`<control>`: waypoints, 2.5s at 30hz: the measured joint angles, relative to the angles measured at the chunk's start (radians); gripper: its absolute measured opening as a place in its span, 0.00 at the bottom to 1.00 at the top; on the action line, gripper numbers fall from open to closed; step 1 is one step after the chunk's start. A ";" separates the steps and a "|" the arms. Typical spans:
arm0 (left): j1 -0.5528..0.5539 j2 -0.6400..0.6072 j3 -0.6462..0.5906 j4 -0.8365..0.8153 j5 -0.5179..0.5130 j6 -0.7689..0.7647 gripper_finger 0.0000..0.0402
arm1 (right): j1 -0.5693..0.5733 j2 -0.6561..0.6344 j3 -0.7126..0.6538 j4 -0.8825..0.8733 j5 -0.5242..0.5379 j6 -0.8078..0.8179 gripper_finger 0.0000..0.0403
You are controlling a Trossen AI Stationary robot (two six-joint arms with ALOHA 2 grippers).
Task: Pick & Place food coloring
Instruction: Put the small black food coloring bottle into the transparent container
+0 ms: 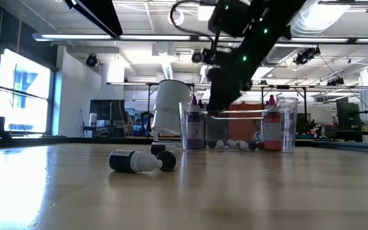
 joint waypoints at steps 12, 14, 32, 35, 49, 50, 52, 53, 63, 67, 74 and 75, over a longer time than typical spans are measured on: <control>0.000 0.068 -0.030 0.125 0.085 0.000 0.34 | 0.190 -0.204 0.000 -0.021 -0.035 0.106 0.23; 0.000 0.085 -0.059 0.166 0.090 0.019 0.34 | 0.229 -0.211 0.000 -0.030 -0.052 0.106 0.23; 0.052 -0.005 -0.159 0.235 0.102 0.217 0.34 | 0.592 -0.275 0.000 -0.355 0.458 0.359 0.23; 0.052 -0.030 -0.159 0.271 0.099 0.273 0.34 | 0.641 -0.284 0.000 -0.404 0.466 0.391 0.23; 0.218 -0.021 -0.454 1.061 0.567 0.712 0.34 | 0.755 -0.284 0.000 -0.602 0.570 0.576 0.23; 0.245 -0.021 -0.485 1.089 0.569 0.700 0.34 | 0.766 -0.284 0.000 -0.628 0.578 0.603 0.23; 0.299 -0.021 -0.540 1.137 0.572 0.677 0.34 | 0.782 -0.284 -0.005 -0.658 0.596 0.653 0.23; 0.324 -0.021 -0.563 1.160 0.584 0.673 0.34 | 0.788 -0.288 -0.018 -0.655 0.603 0.662 0.23; 0.442 -0.021 -0.616 1.283 0.754 0.673 0.34 | 0.664 -0.519 -0.438 -0.105 0.460 0.513 0.23; 0.438 -0.021 -0.616 1.276 0.761 0.642 0.34 | 0.595 -0.638 -0.632 0.311 0.328 0.326 0.23; 0.439 -0.021 -0.617 1.210 0.769 0.549 0.34 | 0.534 -0.733 -0.873 0.963 0.091 0.155 0.23; 0.439 -0.021 -0.617 1.214 0.768 0.549 0.34 | 0.532 -0.735 -0.893 1.021 0.077 0.146 0.23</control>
